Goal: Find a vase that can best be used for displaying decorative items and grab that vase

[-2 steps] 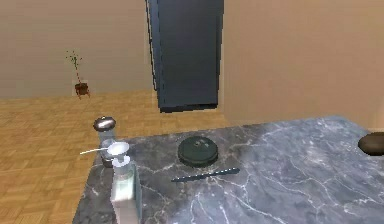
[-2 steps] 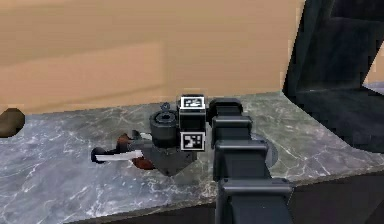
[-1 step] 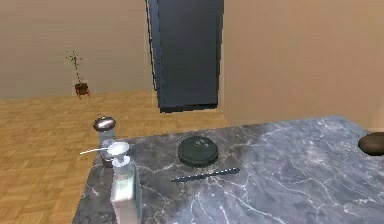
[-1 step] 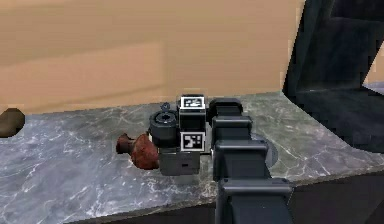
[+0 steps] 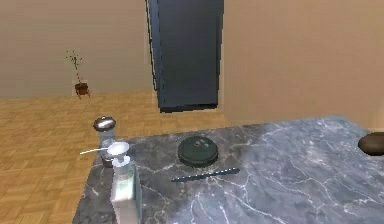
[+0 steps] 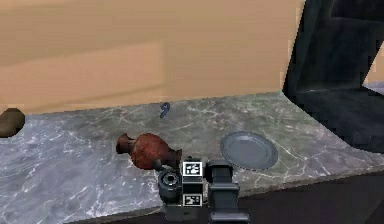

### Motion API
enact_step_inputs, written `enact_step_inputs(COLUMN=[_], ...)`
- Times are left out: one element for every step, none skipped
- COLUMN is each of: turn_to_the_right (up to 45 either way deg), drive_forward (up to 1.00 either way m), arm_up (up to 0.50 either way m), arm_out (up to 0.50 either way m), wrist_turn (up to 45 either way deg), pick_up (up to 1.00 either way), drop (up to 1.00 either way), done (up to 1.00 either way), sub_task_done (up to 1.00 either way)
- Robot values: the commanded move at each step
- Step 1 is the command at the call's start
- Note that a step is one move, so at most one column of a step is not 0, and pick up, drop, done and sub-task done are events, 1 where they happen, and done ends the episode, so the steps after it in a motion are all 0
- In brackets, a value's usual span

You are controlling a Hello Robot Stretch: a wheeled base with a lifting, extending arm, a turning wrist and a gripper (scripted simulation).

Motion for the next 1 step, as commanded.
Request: enact_step_inputs(turn_to_the_right=[0.0], drive_forward=[0.0], arm_up=[0.0], arm_out=[0.0], wrist_turn=[0.0], pick_up=[1.0], drop=[0.0], done=[0.0], sub_task_done=[0.0])
